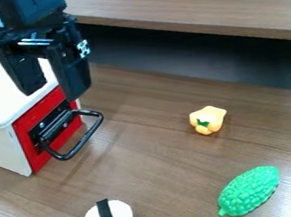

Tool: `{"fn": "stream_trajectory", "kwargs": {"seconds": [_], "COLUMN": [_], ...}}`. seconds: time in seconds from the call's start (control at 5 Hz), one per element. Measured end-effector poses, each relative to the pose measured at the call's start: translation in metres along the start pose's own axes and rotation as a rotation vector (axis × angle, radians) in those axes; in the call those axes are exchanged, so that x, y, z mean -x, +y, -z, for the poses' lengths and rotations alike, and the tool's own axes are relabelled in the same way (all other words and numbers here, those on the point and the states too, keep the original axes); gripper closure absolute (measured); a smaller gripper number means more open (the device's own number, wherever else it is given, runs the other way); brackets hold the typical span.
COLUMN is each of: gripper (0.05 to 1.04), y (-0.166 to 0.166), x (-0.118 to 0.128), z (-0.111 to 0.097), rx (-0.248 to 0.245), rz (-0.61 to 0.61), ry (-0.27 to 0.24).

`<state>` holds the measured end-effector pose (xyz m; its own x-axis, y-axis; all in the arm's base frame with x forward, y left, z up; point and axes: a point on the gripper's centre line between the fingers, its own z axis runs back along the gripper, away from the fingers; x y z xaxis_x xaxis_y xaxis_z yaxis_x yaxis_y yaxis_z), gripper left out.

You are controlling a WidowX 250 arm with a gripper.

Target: Open the drawer

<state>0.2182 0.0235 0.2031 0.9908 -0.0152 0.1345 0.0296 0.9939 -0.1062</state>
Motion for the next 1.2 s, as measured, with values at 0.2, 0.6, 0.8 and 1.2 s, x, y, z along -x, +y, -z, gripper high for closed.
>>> {"fn": "stream_trajectory", "kwargs": {"seconds": [0.2,0.6,0.8,1.2], "gripper": [0.085,0.085,0.085,0.085], "y": [0.0,-0.004,-0.001,0.025], "x": [0.0,-0.003,-0.007,-0.013], "z": [0.004,0.038,0.046,0.067], "rx": [0.004,-0.032,-0.067,-0.217], "rz": [-0.007,-0.088,-0.103,-0.065], "ry": [0.016,0.09,0.079,0.063]}}
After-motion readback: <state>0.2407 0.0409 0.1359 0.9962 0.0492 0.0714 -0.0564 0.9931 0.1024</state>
